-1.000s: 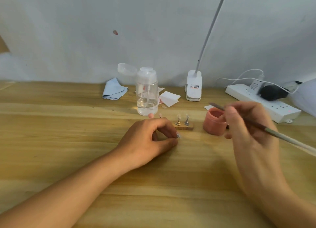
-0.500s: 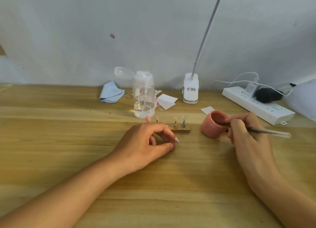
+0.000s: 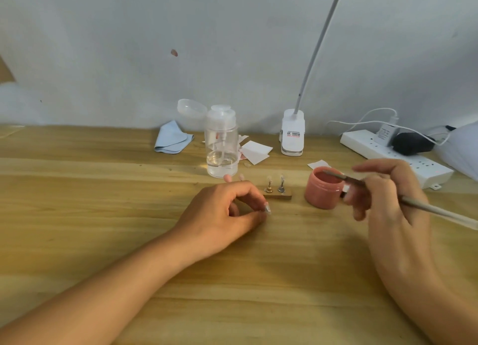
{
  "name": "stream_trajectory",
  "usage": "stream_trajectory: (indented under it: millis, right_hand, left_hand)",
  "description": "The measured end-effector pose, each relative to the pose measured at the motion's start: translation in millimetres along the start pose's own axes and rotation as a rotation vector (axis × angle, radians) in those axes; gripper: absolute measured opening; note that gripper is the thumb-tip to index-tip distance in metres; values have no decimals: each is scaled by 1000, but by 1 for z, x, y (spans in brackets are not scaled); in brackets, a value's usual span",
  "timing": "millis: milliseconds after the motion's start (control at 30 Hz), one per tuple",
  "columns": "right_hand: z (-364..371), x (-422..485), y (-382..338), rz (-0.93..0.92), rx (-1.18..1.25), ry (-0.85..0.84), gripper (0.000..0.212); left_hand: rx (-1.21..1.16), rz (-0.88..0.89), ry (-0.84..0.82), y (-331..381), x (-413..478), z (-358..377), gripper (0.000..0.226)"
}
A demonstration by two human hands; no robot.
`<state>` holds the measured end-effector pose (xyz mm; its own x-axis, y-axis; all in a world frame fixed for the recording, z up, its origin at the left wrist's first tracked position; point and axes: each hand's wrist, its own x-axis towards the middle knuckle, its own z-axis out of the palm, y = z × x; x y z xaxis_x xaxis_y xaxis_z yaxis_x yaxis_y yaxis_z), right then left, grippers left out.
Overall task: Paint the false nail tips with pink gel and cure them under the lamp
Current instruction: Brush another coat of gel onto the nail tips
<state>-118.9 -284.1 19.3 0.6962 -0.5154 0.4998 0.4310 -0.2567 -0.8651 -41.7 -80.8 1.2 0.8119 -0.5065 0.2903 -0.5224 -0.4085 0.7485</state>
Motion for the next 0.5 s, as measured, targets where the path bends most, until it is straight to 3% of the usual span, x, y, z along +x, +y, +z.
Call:
stream_trajectory:
  millis: [100, 233, 500]
  right_hand:
    - [11, -11, -8, -18, 96, -104, 17]
    - [24, -26, -9, 118, 120, -277, 16]
    - [20, -27, -4, 234, 103, -339, 9]
  left_hand:
    - [19, -3, -14, 0, 0, 0, 13]
    - [24, -7, -16, -1, 1, 0, 19]
    - [-10, -27, -17, -1, 2, 1, 18]
